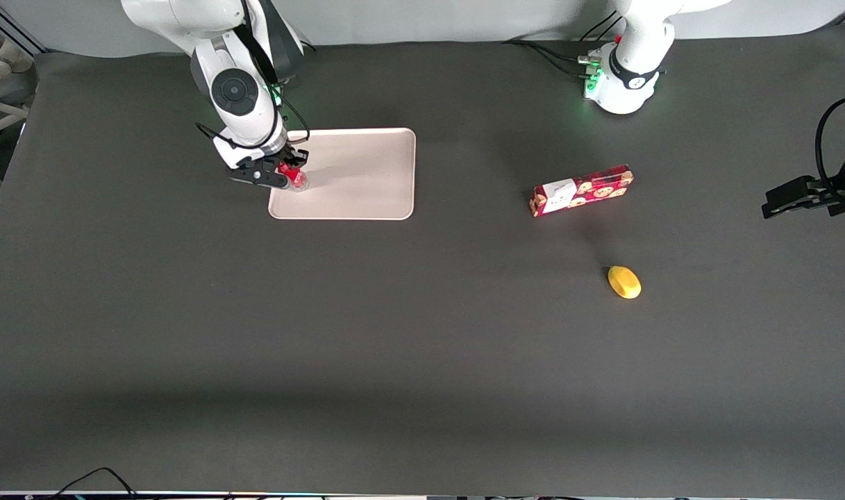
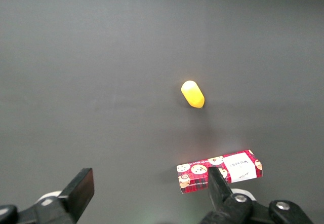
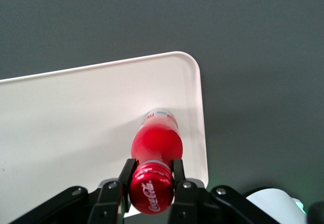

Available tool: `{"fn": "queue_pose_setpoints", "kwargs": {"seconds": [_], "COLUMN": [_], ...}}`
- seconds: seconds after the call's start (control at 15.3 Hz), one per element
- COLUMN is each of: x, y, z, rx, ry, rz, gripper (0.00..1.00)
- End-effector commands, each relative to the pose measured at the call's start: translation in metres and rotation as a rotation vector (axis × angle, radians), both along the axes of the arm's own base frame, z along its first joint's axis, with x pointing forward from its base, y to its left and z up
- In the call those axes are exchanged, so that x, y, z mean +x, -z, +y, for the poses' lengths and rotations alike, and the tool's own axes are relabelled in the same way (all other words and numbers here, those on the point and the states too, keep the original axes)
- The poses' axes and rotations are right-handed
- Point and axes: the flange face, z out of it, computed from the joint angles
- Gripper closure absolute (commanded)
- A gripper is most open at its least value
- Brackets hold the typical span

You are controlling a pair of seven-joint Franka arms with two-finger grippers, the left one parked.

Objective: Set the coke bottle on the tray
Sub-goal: 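Lower the bottle onto the tray corner and open the right gripper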

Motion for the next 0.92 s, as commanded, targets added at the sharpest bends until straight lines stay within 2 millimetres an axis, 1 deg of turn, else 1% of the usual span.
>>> {"fn": "queue_pose_setpoints", "kwargs": {"seconds": [0.0,0.07,0.13,0.2,0.39,0.65,0.72,0.79,0.85], "x": [0.0,-0.001,-0.002,-0.004,-0.003,0.001,0.004,0.012,0.021], "y": [0.0,0.0,0.001,0.0,0.0,-0.007,-0.012,-0.02,-0.031], "z": [0.004,0.005,0.007,0.01,0.01,0.011,0.014,0.011,0.014], "rx": [0.017,0.016,0.014,0.01,0.008,0.01,0.017,0.027,0.04], "ry": [0.025,0.025,0.018,0.022,0.025,0.023,0.022,0.036,0.036], "rz": [-0.009,-0.009,-0.009,-0.013,-0.014,-0.025,-0.037,-0.052,-0.075], "gripper": [0.63,0.33,0.11,0.0,0.0,0.0,0.0,0.0,0.0]}}
